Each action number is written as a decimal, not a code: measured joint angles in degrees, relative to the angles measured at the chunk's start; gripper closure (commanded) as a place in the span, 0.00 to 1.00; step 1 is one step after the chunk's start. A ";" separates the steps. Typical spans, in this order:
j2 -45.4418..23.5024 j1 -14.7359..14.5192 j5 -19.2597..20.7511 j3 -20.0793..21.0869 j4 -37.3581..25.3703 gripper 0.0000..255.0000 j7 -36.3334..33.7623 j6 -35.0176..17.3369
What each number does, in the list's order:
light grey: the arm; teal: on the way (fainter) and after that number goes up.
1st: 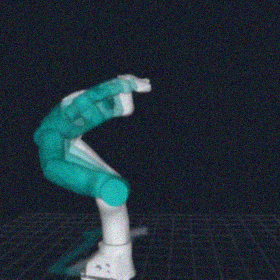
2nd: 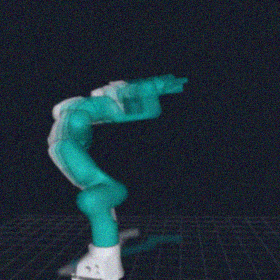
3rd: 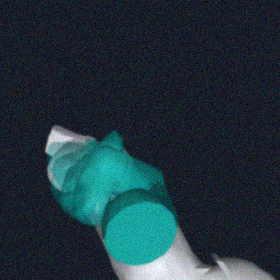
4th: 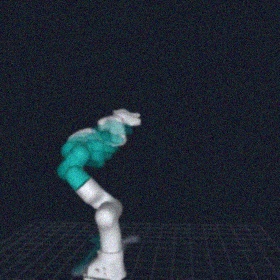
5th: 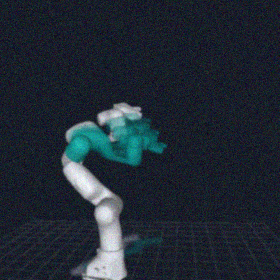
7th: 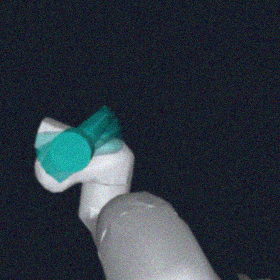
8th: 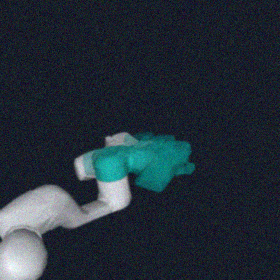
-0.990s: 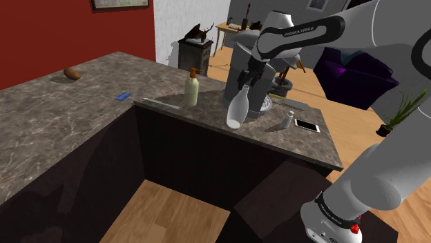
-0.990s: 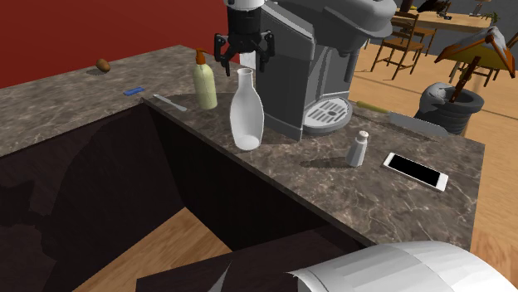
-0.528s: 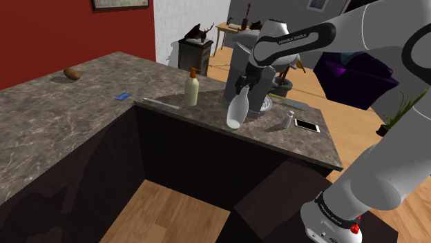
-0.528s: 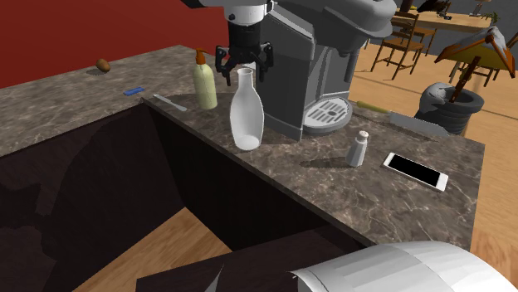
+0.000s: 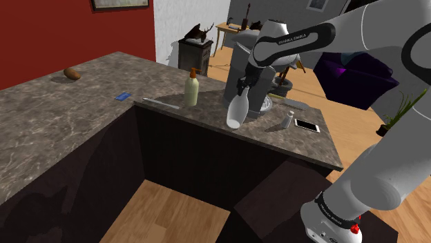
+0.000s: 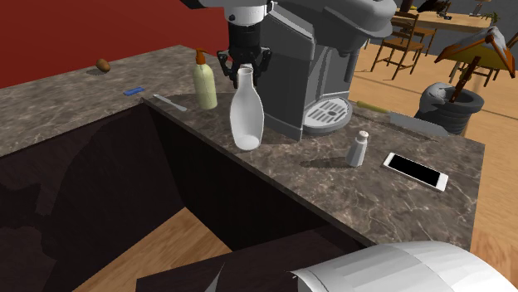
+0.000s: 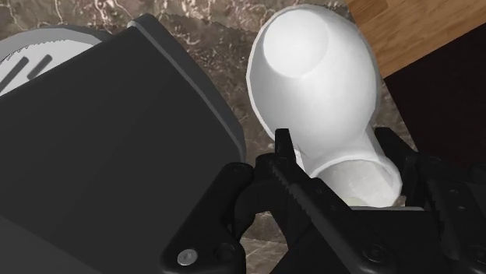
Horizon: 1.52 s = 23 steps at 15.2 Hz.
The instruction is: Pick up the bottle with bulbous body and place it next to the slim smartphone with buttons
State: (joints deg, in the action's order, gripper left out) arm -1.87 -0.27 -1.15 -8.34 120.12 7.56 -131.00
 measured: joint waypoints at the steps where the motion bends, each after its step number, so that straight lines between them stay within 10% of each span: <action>1: -0.01 0.00 0.00 0.00 -0.01 1.00 0.00 0.00; 23: 3.48 0.01 0.72 -0.03 -7.66 1.00 -0.43 11.15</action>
State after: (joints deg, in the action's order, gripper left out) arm 1.61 -0.26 -0.43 -8.37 112.46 7.13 -119.85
